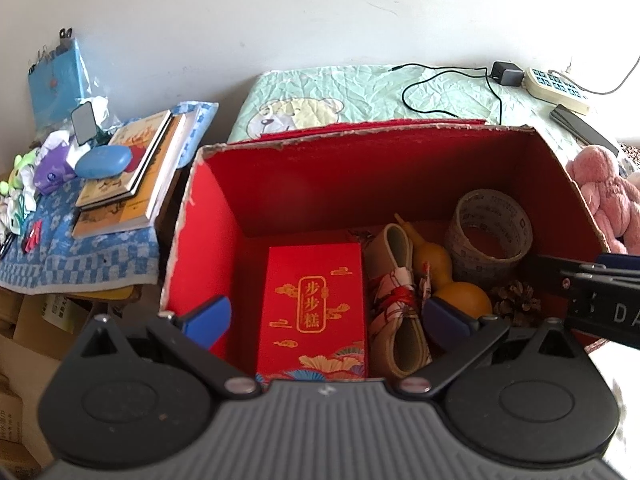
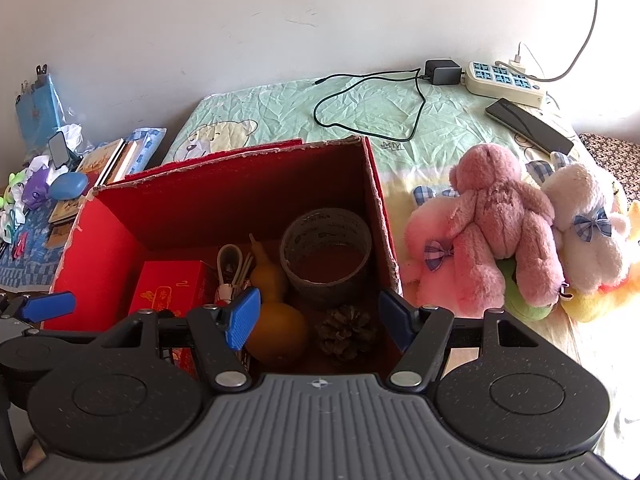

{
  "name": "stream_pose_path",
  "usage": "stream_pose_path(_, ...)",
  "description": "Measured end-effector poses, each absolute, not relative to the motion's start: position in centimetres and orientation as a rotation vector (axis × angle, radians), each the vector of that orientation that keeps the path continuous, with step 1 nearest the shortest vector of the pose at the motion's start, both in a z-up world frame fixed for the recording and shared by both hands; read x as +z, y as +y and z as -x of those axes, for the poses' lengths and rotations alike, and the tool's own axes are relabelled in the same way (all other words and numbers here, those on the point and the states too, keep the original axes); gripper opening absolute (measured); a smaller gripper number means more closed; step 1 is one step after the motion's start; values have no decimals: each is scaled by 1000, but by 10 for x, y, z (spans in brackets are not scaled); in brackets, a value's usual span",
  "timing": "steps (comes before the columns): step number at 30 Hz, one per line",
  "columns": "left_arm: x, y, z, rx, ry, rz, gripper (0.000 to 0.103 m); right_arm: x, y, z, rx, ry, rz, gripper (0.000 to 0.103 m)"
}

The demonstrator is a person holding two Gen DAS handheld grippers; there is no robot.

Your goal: Organize objects

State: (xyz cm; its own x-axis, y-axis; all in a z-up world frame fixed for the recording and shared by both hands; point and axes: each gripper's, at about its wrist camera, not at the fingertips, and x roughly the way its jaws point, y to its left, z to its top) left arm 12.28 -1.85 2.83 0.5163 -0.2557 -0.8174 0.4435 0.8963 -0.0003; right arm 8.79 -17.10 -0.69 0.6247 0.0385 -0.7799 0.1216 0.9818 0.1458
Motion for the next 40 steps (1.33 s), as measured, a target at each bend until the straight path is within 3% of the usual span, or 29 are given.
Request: stream_pose_path(40,12,-19,-136,-416,952,-224,102,-16,-167,-99,-24,879,-201,68)
